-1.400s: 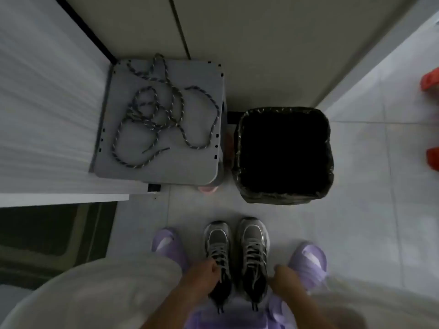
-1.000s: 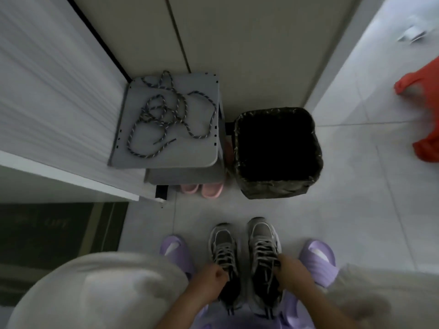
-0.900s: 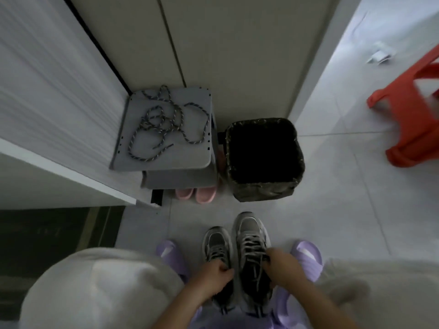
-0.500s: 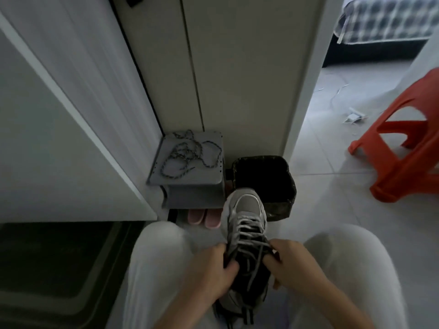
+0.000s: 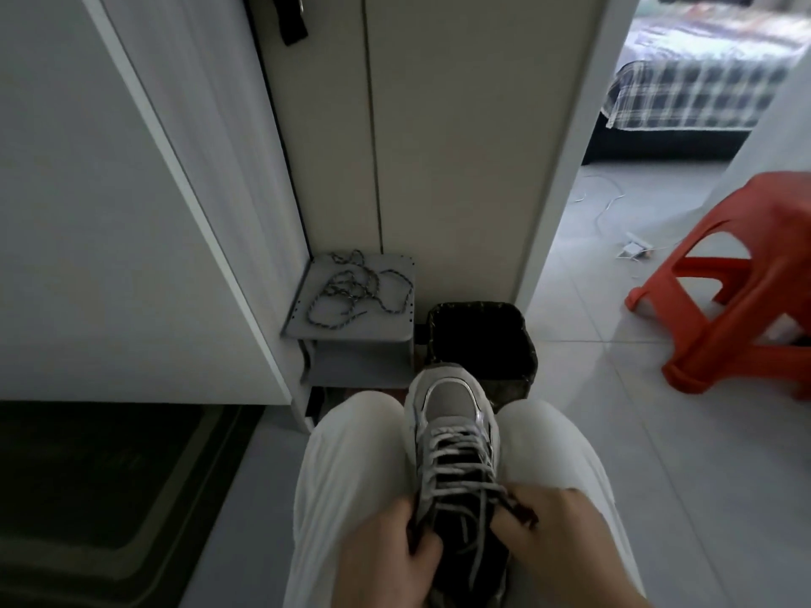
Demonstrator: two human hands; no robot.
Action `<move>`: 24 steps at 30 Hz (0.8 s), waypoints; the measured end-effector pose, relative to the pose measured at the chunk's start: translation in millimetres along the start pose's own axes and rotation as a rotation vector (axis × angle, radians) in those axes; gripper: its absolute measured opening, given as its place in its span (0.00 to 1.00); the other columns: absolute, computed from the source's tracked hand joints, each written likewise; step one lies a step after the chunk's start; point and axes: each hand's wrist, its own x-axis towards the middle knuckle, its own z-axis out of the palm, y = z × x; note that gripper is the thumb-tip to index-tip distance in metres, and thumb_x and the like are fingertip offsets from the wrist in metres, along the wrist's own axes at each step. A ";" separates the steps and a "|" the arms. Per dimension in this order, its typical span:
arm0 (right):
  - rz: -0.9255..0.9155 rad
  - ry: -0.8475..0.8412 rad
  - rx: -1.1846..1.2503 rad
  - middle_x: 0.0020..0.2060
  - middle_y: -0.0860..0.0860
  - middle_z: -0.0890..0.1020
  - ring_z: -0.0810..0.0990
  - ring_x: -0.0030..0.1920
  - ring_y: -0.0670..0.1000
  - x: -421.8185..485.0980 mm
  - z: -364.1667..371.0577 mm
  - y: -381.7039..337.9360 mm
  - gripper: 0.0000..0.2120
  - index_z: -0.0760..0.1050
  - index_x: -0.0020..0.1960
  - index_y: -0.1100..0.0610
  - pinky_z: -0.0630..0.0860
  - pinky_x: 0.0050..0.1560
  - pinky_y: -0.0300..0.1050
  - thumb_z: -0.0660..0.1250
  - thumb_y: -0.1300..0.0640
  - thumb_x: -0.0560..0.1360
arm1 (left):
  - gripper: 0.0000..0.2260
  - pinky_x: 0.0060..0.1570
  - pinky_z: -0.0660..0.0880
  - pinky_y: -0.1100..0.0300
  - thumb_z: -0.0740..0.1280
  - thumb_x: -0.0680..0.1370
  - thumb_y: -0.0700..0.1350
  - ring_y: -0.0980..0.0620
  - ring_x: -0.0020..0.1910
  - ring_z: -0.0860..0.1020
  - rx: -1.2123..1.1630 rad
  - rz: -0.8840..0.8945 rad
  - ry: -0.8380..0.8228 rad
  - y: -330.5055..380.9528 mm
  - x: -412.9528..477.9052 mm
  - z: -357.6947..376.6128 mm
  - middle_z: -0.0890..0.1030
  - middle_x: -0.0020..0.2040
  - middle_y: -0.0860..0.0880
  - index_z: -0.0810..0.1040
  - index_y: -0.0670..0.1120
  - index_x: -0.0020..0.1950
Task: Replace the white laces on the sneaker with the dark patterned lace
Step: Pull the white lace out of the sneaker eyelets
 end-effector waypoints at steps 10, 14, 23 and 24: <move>-0.081 0.040 -0.018 0.36 0.35 0.76 0.78 0.36 0.51 -0.1 12.2 9.5 0.14 0.65 0.53 0.31 0.71 0.37 0.42 0.66 0.43 0.71 | 0.14 0.45 0.67 0.67 0.62 0.73 0.57 0.55 0.53 0.77 0.065 -0.038 0.009 -0.6 -2.5 11.1 0.81 0.53 0.52 0.75 0.56 0.57; -0.041 0.008 0.037 0.25 0.34 0.75 0.74 0.31 0.42 -2.0 11.5 11.4 0.03 0.75 0.42 0.32 0.71 0.37 0.38 0.68 0.40 0.68 | 0.19 0.50 0.68 0.67 0.63 0.72 0.62 0.57 0.56 0.76 0.039 -0.064 0.021 0.7 -5.4 10.9 0.79 0.57 0.57 0.71 0.60 0.62; -0.105 0.333 0.240 0.26 0.48 0.72 0.69 0.27 0.43 -9.1 10.1 17.2 0.14 0.71 0.34 0.48 0.66 0.30 0.31 0.76 0.59 0.64 | 0.24 0.53 0.68 0.70 0.65 0.73 0.56 0.63 0.57 0.74 -0.075 0.040 0.039 3.1 -4.2 9.0 0.70 0.62 0.62 0.63 0.61 0.68; -0.154 0.402 0.219 0.27 0.46 0.73 0.68 0.26 0.42 -11.7 8.0 14.1 0.12 0.72 0.32 0.48 0.66 0.30 0.29 0.75 0.57 0.65 | 0.24 0.55 0.70 0.68 0.66 0.73 0.56 0.63 0.57 0.74 -0.116 0.027 0.024 0.9 -2.4 9.3 0.72 0.61 0.62 0.64 0.61 0.67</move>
